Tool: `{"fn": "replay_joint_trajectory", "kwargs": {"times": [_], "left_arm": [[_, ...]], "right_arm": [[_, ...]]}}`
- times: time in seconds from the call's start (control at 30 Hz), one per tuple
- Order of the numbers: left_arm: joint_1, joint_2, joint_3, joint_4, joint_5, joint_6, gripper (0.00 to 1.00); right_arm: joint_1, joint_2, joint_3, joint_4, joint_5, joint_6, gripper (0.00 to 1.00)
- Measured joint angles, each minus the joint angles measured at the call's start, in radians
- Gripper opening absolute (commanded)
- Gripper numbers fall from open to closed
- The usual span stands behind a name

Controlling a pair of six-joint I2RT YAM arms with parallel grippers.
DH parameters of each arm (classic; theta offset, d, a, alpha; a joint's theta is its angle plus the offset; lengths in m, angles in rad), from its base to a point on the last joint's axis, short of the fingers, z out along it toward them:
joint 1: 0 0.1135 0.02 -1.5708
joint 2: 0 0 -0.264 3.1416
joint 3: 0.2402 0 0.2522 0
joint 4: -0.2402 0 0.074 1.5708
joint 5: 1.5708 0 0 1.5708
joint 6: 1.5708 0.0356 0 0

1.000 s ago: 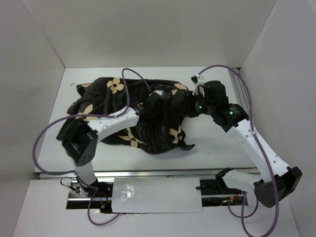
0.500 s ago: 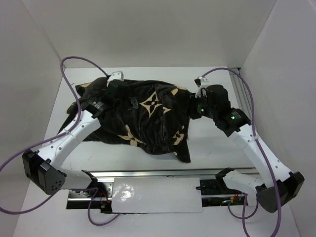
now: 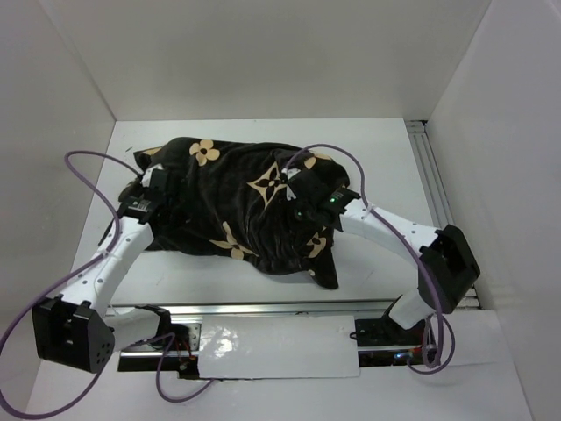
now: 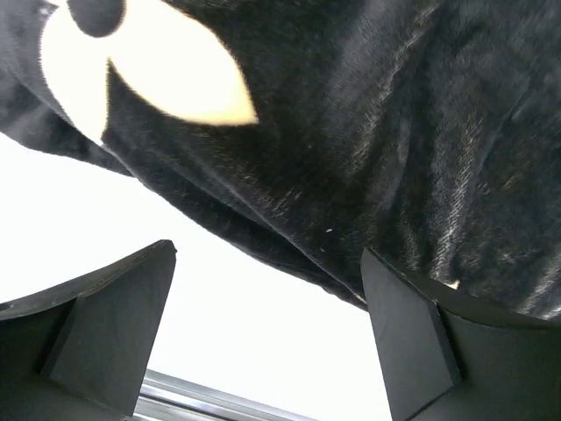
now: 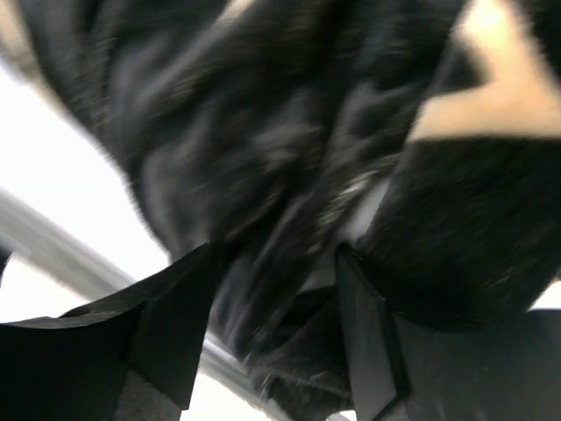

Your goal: Put the pillow into the pillowcase

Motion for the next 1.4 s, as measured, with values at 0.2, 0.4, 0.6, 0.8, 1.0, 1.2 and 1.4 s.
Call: {"fn": "replay_joint_trajectory", "kwargs": {"times": [0.2, 0.4, 0.6, 0.8, 1.0, 1.2, 1.4], "left_arm": [[0.047, -0.051, -0.011, 0.031, 0.049, -0.004, 1.0], [0.088, -0.051, -0.011, 0.042, 0.08, -0.003, 1.0], [0.113, -0.051, -0.011, 0.054, 0.108, -0.001, 1.0], [0.133, -0.042, -0.002, 0.066, 0.128, 0.006, 1.0], [0.152, 0.023, 0.065, 0.073, 0.135, 0.026, 1.0], [0.185, 0.13, 0.201, 0.076, 0.137, 0.051, 1.0], [0.27, 0.306, 0.389, 0.069, 0.153, 0.081, 1.0]], "right_arm": [[-0.002, 0.067, 0.007, 0.011, 0.078, 0.038, 0.12], [0.007, 0.076, 0.034, 0.043, 0.057, 0.039, 0.0], [0.074, 0.061, 0.168, 0.042, 0.056, 0.017, 0.0], [0.121, -0.082, 0.125, 0.032, 0.136, 0.047, 0.0], [0.015, -0.328, -0.044, -0.069, 0.323, 0.126, 0.0], [-0.101, -0.36, -0.096, -0.115, 0.351, 0.121, 0.61], [-0.167, -0.324, -0.069, -0.101, 0.28, 0.057, 1.0]]}}
